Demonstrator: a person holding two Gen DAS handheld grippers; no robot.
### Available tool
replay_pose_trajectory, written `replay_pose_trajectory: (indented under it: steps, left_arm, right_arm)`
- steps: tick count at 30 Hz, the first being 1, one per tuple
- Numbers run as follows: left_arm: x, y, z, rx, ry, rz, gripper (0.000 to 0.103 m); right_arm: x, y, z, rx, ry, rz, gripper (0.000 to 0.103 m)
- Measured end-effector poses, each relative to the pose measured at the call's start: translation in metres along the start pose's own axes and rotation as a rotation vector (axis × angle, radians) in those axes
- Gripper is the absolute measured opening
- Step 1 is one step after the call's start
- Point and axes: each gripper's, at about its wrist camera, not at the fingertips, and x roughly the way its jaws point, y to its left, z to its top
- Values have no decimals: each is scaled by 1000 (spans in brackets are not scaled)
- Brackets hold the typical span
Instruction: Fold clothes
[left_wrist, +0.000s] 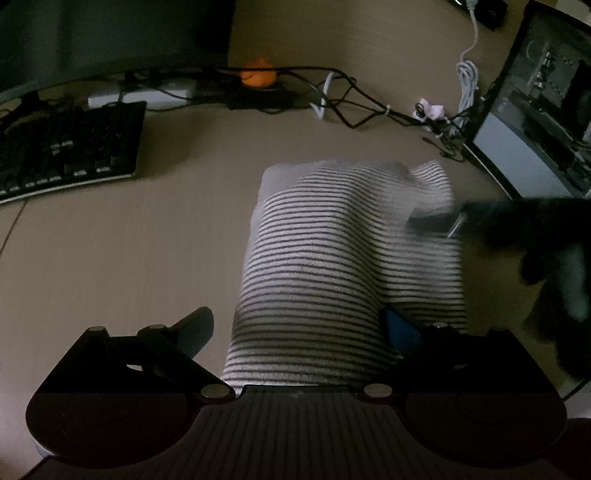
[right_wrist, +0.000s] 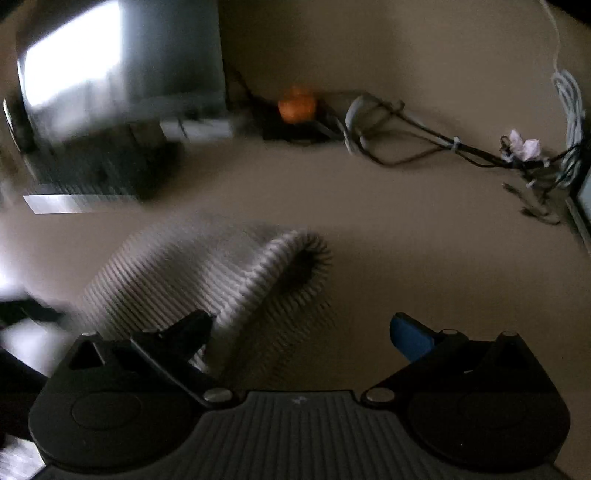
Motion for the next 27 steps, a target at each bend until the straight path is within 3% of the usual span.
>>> replay_pose_trajectory:
  steps: [2,5,8,12,17,19,22,27]
  left_arm:
    - [-2,3,2,1,9,-25,100]
    - [-13,13,10,-33,-9,-123,100]
    - [-15,28,16,-107,-24,-158,100]
    - [2,32,13,-100,33,-119,101]
    - [7,23,7,-96,44,-164,101]
    - [11,18,5,-117,46,-197,101]
    - [10,8,6,-111,32,-211,100]
    - [10,-8,3,-69,25,-186,100]
  right_arm:
    - [9,14,-8,-70,18,-72,103]
    - [7,24,-8,-120,3,-110,103]
    - [7,10,-11,19,34,-63,103]
    - [12,-29,-9,278,154,191,103]
    - [8,-60,-11,511,132,336,103]
    - [22,-58,-12,551,189,368,103]
    - [30,-41,-8,538,207,424,103]
    - [16,-36,1,453,120,394,103]
